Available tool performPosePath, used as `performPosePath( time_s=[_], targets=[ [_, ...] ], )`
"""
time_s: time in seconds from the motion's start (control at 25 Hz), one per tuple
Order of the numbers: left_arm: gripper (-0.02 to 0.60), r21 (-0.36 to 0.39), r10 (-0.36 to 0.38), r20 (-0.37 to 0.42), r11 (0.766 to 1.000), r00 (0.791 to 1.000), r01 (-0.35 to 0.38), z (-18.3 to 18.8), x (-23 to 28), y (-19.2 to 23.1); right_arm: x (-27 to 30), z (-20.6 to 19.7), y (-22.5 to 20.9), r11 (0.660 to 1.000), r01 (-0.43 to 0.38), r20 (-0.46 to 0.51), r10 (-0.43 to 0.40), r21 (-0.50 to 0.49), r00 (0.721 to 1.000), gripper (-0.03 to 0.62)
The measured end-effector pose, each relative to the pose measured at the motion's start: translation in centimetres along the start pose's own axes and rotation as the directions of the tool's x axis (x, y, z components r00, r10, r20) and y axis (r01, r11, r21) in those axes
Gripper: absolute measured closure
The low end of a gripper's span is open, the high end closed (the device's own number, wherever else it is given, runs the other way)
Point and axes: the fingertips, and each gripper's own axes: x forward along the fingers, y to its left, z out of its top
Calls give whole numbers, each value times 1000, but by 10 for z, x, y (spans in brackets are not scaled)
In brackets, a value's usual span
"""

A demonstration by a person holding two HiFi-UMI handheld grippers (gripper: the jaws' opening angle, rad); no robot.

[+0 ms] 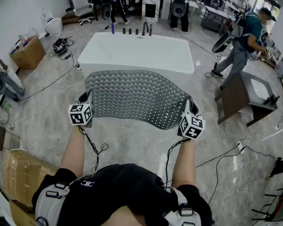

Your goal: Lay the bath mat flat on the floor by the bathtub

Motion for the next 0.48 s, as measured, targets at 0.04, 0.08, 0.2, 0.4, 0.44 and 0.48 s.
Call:
performPosePath(
  time_s=[0.04, 0.08, 0.2, 0.4, 0.44, 0.48],
  targets=[
    [561, 5, 3, 3, 1000, 1000, -3, 2, 0, 0, 0, 2, 1, 1000, -3, 2, 3, -5, 1000, 577],
    [561, 9, 6, 6, 1000, 1000, -6, 4, -1, 0, 0, 4, 2, 1000, -6, 3, 6, -10, 1000, 577],
    [561, 4, 12, 8, 1000, 1000, -12, 5, -1, 2, 0, 7, 5, 1000, -8, 6, 8, -22, 1000, 577],
    [561, 12, 22, 7, 1000, 1000, -22, 3, -8, 11, 1, 11, 15, 999, -7, 8, 8, -35, 1000, 577],
    [561, 13, 25, 6, 1000, 1000, -25, 2, -9, 13, 1, 11, 16, 999, -7, 8, 8, -36, 1000, 577],
    [561, 13, 28, 5, 1000, 1000, -28, 2, -10, 15, 2, 12, 17, 999, -6, 7, 7, -37, 1000, 577]
  ],
)
